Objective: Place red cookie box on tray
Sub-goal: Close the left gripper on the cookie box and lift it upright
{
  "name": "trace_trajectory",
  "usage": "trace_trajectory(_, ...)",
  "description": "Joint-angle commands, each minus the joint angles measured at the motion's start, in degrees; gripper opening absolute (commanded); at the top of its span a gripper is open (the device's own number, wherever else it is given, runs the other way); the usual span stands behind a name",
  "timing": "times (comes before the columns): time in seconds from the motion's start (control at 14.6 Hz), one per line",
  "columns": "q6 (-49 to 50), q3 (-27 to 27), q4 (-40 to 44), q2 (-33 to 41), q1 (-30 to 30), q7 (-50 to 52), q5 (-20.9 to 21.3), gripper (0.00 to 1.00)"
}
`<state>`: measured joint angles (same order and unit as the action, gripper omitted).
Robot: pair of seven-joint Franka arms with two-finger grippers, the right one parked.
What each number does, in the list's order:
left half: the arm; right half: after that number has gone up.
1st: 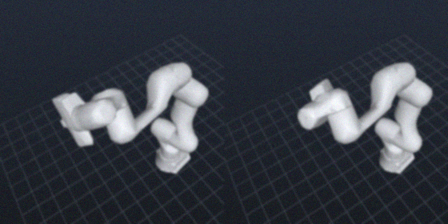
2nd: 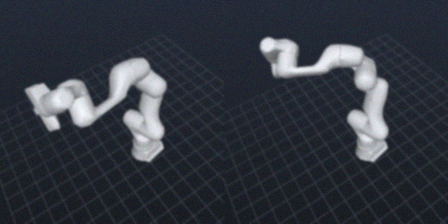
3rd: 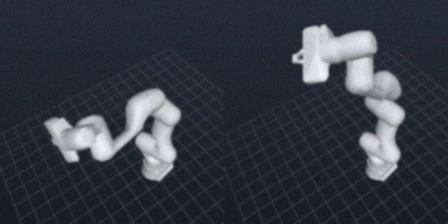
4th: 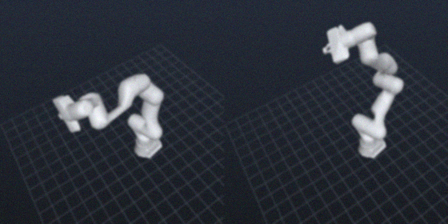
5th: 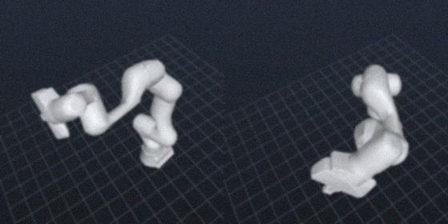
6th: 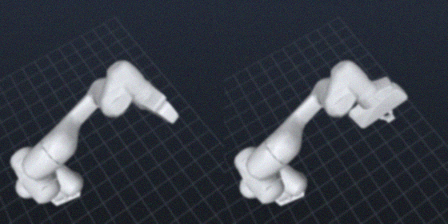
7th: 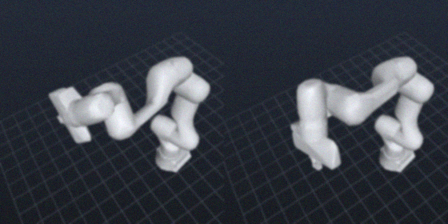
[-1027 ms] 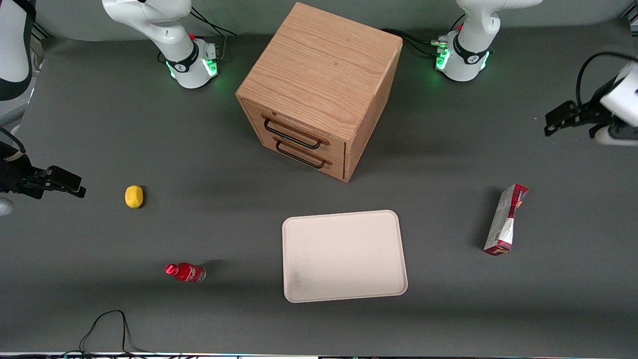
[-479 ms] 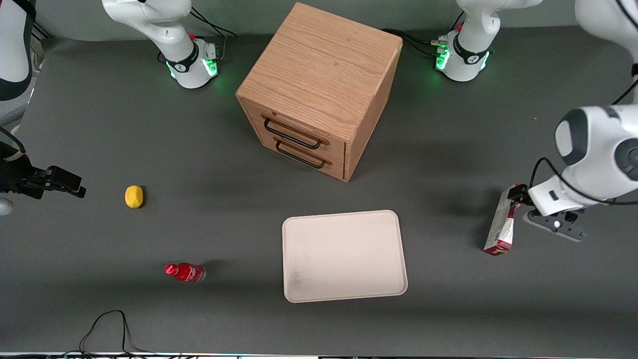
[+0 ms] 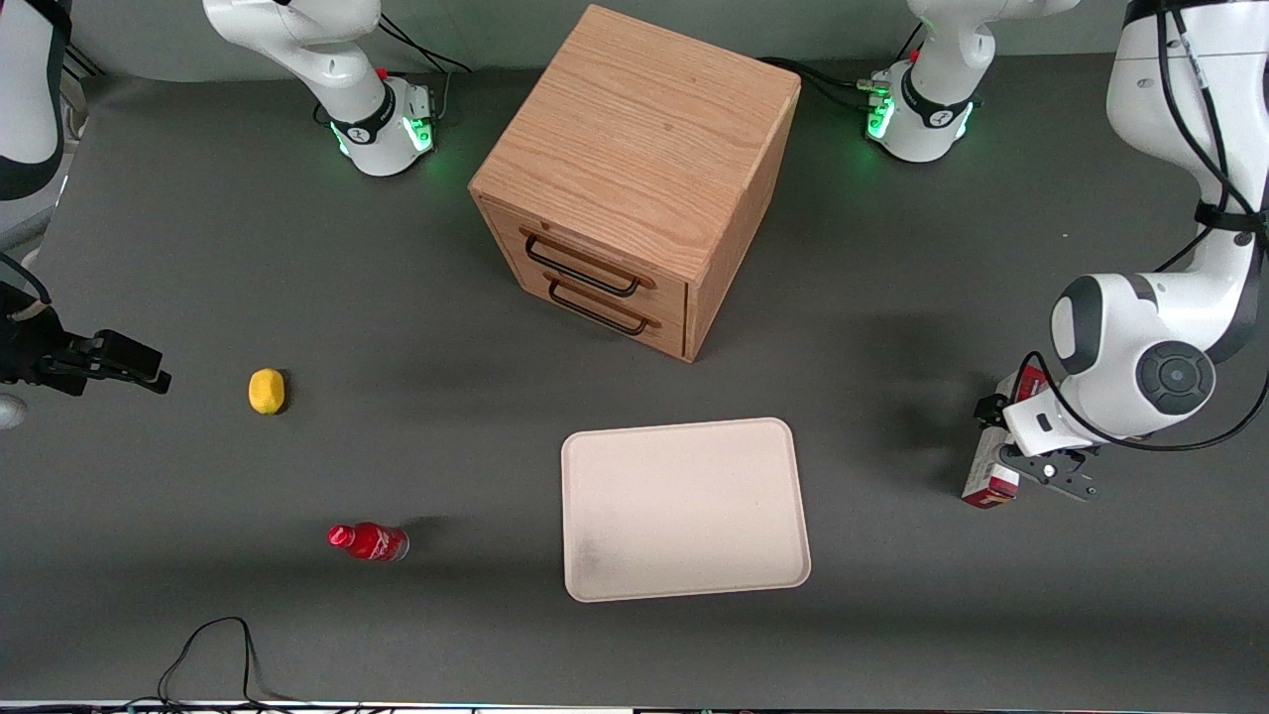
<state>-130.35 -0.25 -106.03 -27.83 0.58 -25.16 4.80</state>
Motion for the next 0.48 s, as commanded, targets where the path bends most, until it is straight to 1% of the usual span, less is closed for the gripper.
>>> trace_trajectory(0.0,-0.2,0.2,-0.8,0.3,0.4,0.2,0.4,0.0)
trace_trajectory(0.14,0.3,0.2,-0.8,0.3,0.3,2.1,0.6,0.0)
trace_trajectory(0.41,0.4,0.2,-0.8,0.3,0.2,2.5,0.7,0.0)
